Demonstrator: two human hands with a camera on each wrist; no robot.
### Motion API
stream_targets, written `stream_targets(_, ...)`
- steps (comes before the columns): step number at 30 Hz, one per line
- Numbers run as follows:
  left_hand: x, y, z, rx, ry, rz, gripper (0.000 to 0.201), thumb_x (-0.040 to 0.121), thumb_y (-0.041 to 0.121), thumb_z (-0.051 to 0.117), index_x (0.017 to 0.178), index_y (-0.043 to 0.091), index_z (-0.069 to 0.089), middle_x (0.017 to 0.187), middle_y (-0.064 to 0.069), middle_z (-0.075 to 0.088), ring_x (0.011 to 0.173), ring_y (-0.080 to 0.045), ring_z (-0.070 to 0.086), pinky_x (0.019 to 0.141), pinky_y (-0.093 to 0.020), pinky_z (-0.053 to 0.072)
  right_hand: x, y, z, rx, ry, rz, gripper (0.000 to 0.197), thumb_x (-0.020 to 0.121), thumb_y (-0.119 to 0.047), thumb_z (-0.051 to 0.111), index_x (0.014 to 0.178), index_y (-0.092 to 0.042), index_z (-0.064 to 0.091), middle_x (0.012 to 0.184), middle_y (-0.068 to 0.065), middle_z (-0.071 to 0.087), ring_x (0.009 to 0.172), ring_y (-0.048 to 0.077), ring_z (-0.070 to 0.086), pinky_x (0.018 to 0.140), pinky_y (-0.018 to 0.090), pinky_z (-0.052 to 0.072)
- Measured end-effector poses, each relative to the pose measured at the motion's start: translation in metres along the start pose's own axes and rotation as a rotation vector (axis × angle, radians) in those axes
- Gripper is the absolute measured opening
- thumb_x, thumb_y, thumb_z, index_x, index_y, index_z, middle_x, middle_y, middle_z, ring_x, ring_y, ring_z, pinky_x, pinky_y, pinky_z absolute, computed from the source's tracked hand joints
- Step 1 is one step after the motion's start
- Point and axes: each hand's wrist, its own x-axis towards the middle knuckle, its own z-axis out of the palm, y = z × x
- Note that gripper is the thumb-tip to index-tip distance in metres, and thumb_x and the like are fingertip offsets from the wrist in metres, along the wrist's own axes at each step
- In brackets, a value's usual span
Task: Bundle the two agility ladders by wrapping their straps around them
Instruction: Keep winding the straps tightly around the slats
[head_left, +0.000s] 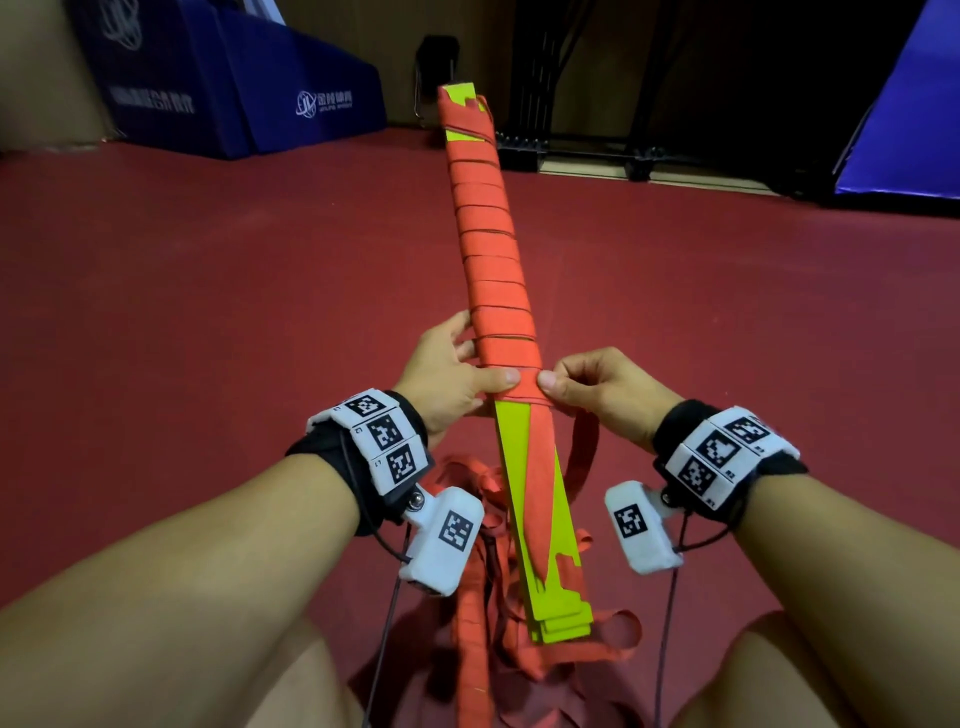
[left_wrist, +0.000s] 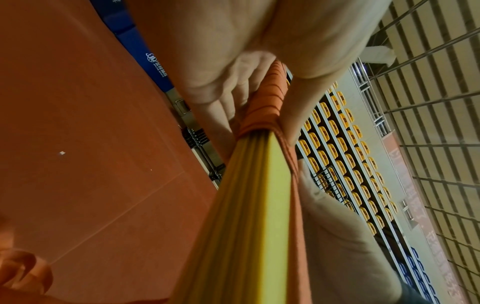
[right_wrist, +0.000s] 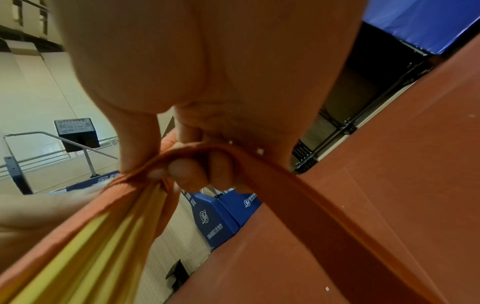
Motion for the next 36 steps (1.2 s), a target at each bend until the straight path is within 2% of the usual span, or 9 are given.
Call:
stream_targets(7, 0.005, 0.001, 0.008, -0.095, 0.016, -0.011, 0.055, 0.07, -0.018, 0.065, 0.115, 0.014, 0.057, 0.087, -0.005, 0.066, 0.077, -0.02, 0.065, 0.066, -0.038, 0.06, -0.001, -0.002, 0.006, 0.177, 0.046, 0.036, 0.035, 0.093, -0.026, 0.062, 0.065, -0.009, 0.054, 0.056, -0.001, 0.057, 0.048, 0.005, 0.053, 0.053, 0.016, 0.043)
stream_targets(11, 0.005, 0.003, 0.014, -0.181, 0.003, -0.03, 0.049, 0.054, -0.001, 0.061, 0.102, 0.01, 0.058, 0.09, -0.016, 0.058, 0.079, -0.028, 0.059, 0.07, -0.039, 0.054, -0.002, -0.003, 0.011, 0.253, -0.006, 0.055, 0.036, 0.081, -0.043, 0.069, 0.065, -0.013, 0.057, 0.055, -0.002, 0.06, 0.049, 0.011, 0.053, 0.054, 0.027, 0.042)
stream_targets(14, 0.005, 0.002, 0.022, -0.226, 0.036, 0.001, 0.044, 0.062, 0.006, 0.077, 0.099, 0.009, 0.055, 0.08, -0.011, 0.054, 0.07, -0.021, 0.058, 0.064, -0.033, 0.051, -0.003, -0.007, 0.01, 0.24, 0.023, 0.026, 0.033, 0.09, -0.022, 0.069, 0.065, -0.006, 0.055, 0.051, -0.004, 0.059, 0.044, 0.005, 0.052, 0.049, 0.016, 0.041)
stream_targets(18, 0.008, -0.002, 0.032, -0.171, 0.155, 0.028, 0.052, 0.069, -0.001, 0.084, 0.107, 0.008, 0.05, 0.079, -0.007, 0.055, 0.063, -0.014, 0.061, 0.059, -0.03, 0.053, -0.006, -0.008, 0.009, 0.231, -0.006, -0.024, 0.03, 0.084, -0.022, 0.07, 0.059, -0.008, 0.06, 0.056, -0.002, 0.063, 0.051, 0.004, 0.056, 0.055, 0.014, 0.044)
stream_targets(22, 0.007, 0.001, 0.035, -0.158, 0.194, -0.008, 0.08, 0.041, 0.017, 0.08, 0.112, 0.006, 0.046, 0.088, -0.013, 0.059, 0.073, -0.024, 0.065, 0.074, -0.045, 0.058, -0.007, -0.004, 0.006, 0.276, -0.107, -0.024, 0.027, 0.086, -0.025, 0.073, 0.06, -0.017, 0.07, 0.069, 0.005, 0.063, 0.061, 0.013, 0.059, 0.063, 0.022, 0.05)
stream_targets(25, 0.007, 0.0, 0.035, -0.227, 0.149, -0.034, 0.066, 0.059, 0.003, 0.075, 0.119, -0.002, 0.048, 0.091, -0.014, 0.058, 0.068, -0.019, 0.066, 0.07, -0.039, 0.059, -0.009, -0.001, 0.002, 0.324, -0.164, -0.008, 0.02, 0.082, -0.023, 0.072, 0.073, -0.006, 0.067, 0.077, 0.006, 0.062, 0.069, 0.016, 0.058, 0.069, 0.026, 0.05)
stream_targets(29, 0.009, 0.0, 0.035, -0.195, 0.154, -0.016, 0.023, 0.069, 0.001, 0.066, 0.086, 0.01, 0.053, 0.072, -0.003, 0.05, 0.065, -0.016, 0.05, 0.069, -0.036, 0.047, -0.008, -0.002, 0.005, 0.328, -0.156, 0.02, 0.015, 0.081, -0.016, 0.067, 0.075, -0.003, 0.061, 0.071, -0.004, 0.066, 0.064, 0.008, 0.058, 0.064, 0.017, 0.047)
stream_targets(32, 0.011, 0.003, 0.032, -0.173, 0.142, 0.014, 0.026, 0.083, -0.012, 0.057, 0.078, 0.013, 0.052, 0.067, 0.0, 0.048, 0.062, -0.013, 0.046, 0.058, -0.026, 0.042, -0.006, -0.006, 0.007, 0.272, -0.079, 0.022, 0.02, 0.08, -0.019, 0.08, 0.075, -0.006, 0.065, 0.066, 0.003, 0.065, 0.058, 0.01, 0.056, 0.058, 0.018, 0.044)
stream_targets(36, 0.01, 0.005, 0.026, -0.104, 0.117, 0.076, 0.03, 0.064, 0.008, 0.068, 0.092, 0.01, 0.059, 0.08, -0.006, 0.055, 0.07, -0.015, 0.053, 0.065, -0.029, 0.048, -0.007, -0.009, 0.006, 0.135, 0.017, -0.008, 0.024, 0.075, -0.024, 0.081, 0.071, -0.003, 0.068, 0.072, 0.013, 0.069, 0.068, 0.012, 0.062, 0.074, 0.027, 0.05)
